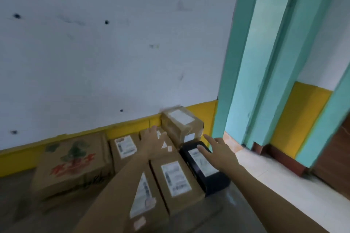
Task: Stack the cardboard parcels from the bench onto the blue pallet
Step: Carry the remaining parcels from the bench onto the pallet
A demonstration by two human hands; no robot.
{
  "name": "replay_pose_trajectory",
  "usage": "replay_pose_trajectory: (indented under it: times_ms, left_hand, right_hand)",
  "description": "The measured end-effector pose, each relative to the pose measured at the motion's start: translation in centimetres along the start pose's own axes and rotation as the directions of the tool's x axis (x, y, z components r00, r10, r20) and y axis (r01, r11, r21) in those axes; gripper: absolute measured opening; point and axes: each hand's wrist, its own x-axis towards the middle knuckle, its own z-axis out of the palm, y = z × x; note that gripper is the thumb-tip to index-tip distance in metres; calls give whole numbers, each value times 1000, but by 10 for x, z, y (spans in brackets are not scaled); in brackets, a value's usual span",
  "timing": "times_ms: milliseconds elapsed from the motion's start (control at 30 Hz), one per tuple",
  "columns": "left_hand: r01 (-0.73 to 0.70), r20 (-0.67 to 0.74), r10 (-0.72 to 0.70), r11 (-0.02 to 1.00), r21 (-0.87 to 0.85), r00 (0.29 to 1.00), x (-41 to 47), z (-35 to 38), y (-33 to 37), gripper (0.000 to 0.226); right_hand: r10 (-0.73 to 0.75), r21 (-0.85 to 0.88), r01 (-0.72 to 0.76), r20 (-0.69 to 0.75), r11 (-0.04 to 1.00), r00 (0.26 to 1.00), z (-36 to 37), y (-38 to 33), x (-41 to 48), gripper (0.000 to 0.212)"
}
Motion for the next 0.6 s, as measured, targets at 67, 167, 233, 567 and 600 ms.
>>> replay_pose_trajectory:
  times_ms: [67, 167, 233, 567, 600]
  left_hand:
    - [14, 11, -14, 999, 29, 1000, 49, 10, -2, 61]
    - [54, 28, -55, 998, 30, 998, 110, 21, -8, 63]
    - [56, 17, -56, 998, 20, 998, 142, 30, -14, 61]
    - [112, 68, -107, 990, -89, 992, 237, 75, -37, 63]
    - [127, 73, -117, 982, -143, 990, 239, 80, -37, 64]
  right_hand:
    - [5, 30, -5, 3, 1000, 1000, 8, 5, 46, 58]
    - [14, 85, -14, -4, 996, 1000, 21, 12, 104, 58]
    - [36, 134, -33, -17, 990, 999, 31, 16, 133, 59]
    - [231, 432, -190, -43, 881, 972, 74, 28, 188, 70]
    - [242, 463, -202, -30, 863, 970, 78, 29, 189, 72]
